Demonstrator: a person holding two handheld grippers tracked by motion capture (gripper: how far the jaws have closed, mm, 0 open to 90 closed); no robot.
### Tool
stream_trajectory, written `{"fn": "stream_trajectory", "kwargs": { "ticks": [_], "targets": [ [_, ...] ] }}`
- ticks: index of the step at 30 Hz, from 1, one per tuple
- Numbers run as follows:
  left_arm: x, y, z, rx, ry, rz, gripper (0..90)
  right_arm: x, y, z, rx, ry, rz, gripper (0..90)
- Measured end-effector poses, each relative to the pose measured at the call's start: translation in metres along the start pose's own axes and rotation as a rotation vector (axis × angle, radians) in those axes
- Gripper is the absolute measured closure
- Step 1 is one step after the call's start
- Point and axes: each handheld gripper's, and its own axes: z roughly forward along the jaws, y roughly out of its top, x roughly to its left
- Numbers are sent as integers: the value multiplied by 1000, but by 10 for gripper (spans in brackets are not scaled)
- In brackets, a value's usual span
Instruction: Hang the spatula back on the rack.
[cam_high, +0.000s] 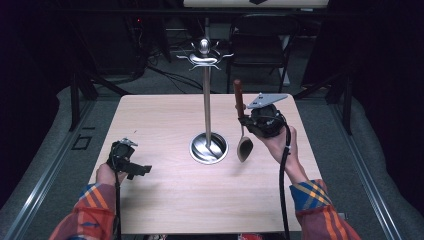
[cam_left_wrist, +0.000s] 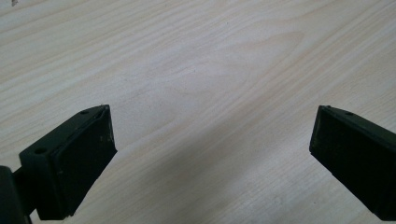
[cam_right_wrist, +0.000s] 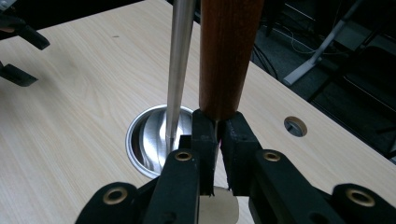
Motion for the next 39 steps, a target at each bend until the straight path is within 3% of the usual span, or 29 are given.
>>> {"fn": "stream_trajectory", "kwargs": {
  "ticks": [39],
  "targets": [
    [-1,-2,-1,5,-8,2,0,6,27,9,-39,8,-8,845]
  ]
}}
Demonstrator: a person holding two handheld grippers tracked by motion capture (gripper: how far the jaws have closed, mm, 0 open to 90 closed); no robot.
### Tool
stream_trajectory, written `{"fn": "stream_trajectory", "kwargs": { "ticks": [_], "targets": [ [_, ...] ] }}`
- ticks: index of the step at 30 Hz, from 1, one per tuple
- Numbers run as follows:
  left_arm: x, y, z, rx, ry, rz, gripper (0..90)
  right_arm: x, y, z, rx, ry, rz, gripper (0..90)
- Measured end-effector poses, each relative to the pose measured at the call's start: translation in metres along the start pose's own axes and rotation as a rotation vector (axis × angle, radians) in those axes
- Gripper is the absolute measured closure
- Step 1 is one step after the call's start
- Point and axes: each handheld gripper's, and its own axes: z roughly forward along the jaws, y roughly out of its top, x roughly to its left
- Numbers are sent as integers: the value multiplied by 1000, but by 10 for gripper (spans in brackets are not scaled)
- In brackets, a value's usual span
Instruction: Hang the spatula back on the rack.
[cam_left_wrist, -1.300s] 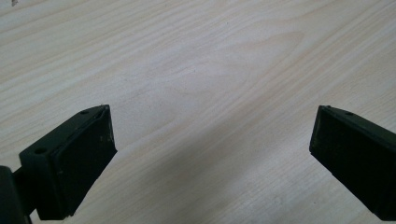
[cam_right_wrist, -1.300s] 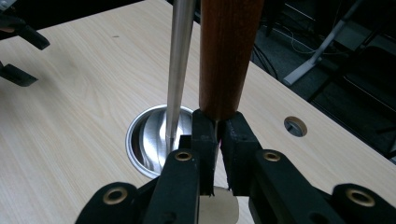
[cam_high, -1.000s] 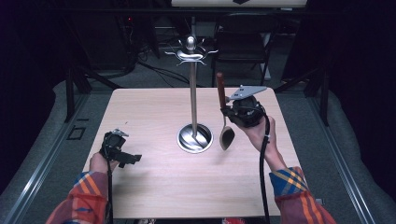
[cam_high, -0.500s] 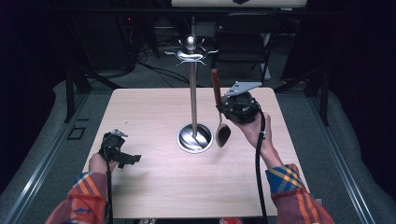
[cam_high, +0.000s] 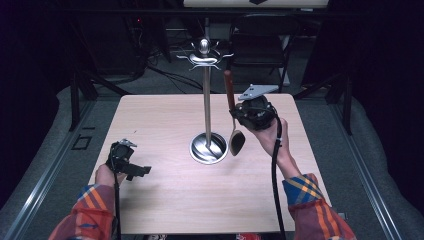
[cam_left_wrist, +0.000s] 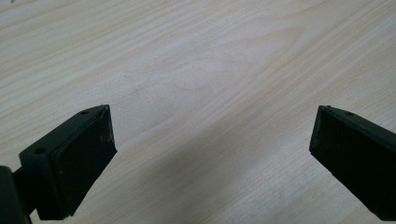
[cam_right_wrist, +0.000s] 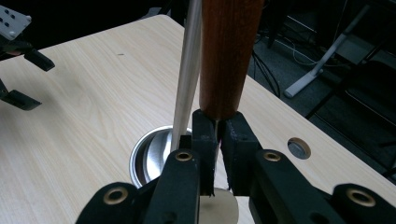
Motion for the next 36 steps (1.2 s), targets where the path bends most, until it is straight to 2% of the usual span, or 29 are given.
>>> {"fn": "stream_trajectory", "kwargs": {
  "ticks": [5,21,36],
  "targets": [
    [0,-1,0,2,4,2,0,1,3,2,-4,1,1,846],
    [0,-1,0,5,4,-2,1,0,11,-7,-39,-9,8,845],
    [0,-1,0,7,5,-1,1,6,18,-7,-31,-19,-3,845]
  ]
}}
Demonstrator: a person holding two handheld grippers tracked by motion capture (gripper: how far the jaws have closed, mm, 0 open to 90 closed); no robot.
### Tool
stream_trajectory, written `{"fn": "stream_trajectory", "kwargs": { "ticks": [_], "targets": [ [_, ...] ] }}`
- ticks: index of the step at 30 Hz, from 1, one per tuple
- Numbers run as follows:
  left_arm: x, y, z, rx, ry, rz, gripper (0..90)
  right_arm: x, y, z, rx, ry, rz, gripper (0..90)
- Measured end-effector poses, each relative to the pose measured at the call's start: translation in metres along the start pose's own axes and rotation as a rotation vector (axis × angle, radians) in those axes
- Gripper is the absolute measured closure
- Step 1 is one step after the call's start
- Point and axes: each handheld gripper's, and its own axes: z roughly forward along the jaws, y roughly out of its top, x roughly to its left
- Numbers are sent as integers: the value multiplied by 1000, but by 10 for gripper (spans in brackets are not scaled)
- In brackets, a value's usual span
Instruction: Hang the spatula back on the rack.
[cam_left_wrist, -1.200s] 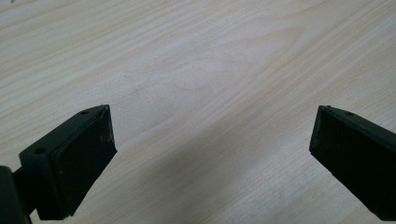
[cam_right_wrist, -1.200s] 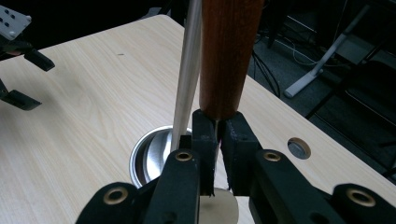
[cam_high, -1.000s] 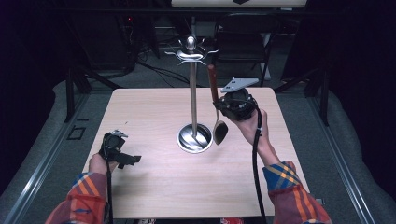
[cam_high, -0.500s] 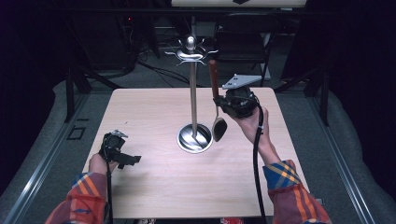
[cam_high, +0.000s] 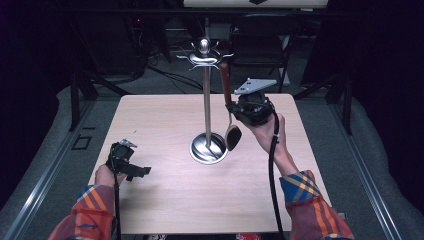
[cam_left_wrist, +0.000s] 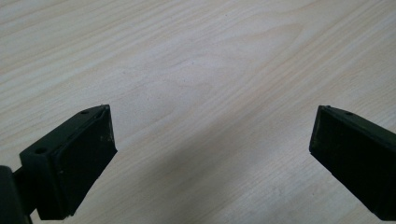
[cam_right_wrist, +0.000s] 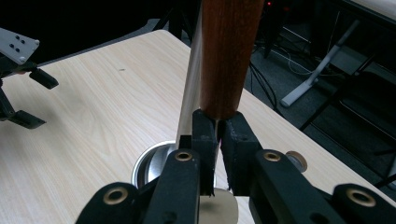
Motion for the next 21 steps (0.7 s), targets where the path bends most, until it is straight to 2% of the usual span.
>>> {"fn": "stream_trajectory", "kwargs": {
  "ticks": [21],
  "targets": [
    [0,0,0,2,0,4,1,1,11,10,28,-26,-2,845]
  ]
}}
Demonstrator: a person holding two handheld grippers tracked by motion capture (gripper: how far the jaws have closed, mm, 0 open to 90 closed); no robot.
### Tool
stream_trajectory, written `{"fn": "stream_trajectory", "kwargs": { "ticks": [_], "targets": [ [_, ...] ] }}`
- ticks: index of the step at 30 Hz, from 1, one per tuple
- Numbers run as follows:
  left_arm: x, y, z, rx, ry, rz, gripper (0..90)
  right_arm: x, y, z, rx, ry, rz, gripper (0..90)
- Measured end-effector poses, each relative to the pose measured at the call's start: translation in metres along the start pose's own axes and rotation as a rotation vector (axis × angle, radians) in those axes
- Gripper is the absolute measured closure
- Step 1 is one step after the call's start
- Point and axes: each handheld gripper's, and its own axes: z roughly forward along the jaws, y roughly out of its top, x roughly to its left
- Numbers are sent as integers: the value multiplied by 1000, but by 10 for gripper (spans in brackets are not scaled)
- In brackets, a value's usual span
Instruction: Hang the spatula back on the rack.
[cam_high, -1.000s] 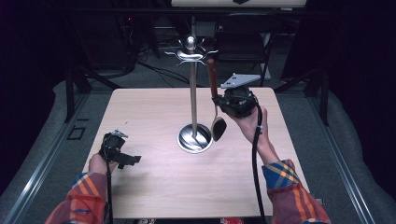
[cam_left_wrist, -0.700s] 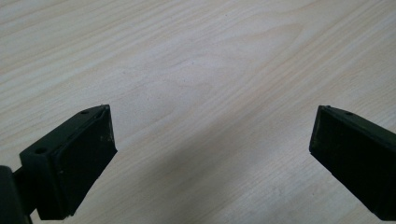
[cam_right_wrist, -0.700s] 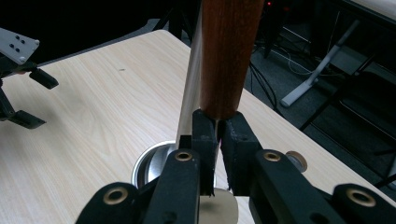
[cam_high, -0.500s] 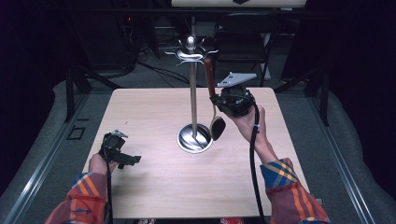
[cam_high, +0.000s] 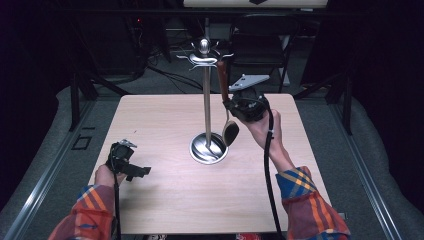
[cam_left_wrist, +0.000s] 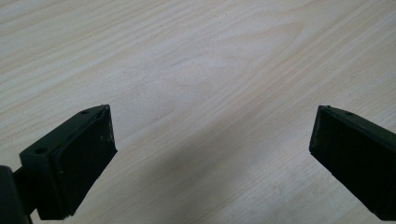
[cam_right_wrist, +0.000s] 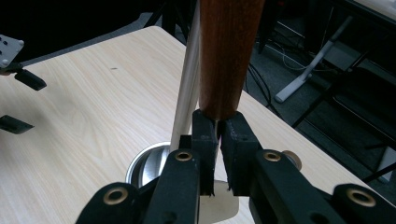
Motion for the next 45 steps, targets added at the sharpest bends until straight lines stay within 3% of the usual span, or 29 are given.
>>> {"fn": "stream_trajectory", "kwargs": {
  "ticks": [6,21,22,23,27,28,29,33,45],
  "targets": [
    [0,0,0,-1,-2,1,1,3,1,1,4,-37,-20,842],
    [0,0,-1,-2,1,1,1,9,5,10,21,-52,-49,837],
    [0,0,-1,-1,1,2,1,11,4,13,-17,-109,-49,836],
    [0,0,-1,-1,1,2,1,9,5,10,21,-52,-52,836],
    [0,0,-1,0,1,1,1,10,5,10,21,-48,-50,835],
    [0,0,-1,0,1,2,1,11,4,13,-13,-78,-47,833],
    [0,0,-1,1,1,2,1,10,5,10,17,-31,-46,831],
    [0,0,-1,0,1,0,1,9,4,8,17,-20,-47,817],
    [0,0,-1,4,4,1,2,3,-9,-5,42,0,-20,656]
  ]
}}
